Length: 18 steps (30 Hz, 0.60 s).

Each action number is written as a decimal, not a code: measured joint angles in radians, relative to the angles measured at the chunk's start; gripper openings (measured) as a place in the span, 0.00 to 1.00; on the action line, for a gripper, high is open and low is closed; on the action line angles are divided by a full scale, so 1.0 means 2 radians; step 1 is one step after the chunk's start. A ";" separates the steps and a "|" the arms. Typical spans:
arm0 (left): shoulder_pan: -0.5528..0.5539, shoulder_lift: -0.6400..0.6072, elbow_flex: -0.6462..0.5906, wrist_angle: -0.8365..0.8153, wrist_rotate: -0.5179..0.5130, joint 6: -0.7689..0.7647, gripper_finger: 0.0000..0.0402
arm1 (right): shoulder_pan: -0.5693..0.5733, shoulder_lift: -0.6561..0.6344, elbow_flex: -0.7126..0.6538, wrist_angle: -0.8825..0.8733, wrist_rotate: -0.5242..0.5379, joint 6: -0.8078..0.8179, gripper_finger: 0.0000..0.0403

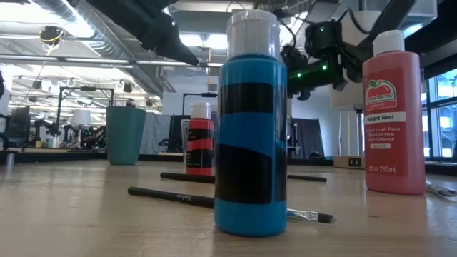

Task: Pick & Place Paint Supplies
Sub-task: Put the silver paint brush into the green cup

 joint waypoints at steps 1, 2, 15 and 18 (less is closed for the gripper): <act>-0.002 0.000 0.000 0.000 0.000 0.000 0.62 | 0.007 -0.009 0.000 0.000 -0.001 -0.007 0.43; -0.005 0.000 0.000 0.000 0.000 0.001 0.62 | 0.014 -0.017 0.000 0.000 -0.001 -0.013 0.43; -0.100 -0.002 0.000 0.030 0.008 0.124 0.62 | 0.150 -0.149 0.000 -0.124 -0.003 -0.040 0.43; -0.132 -0.002 0.008 0.017 0.016 0.137 0.62 | 0.181 -0.171 0.000 -0.157 -0.003 -0.041 0.43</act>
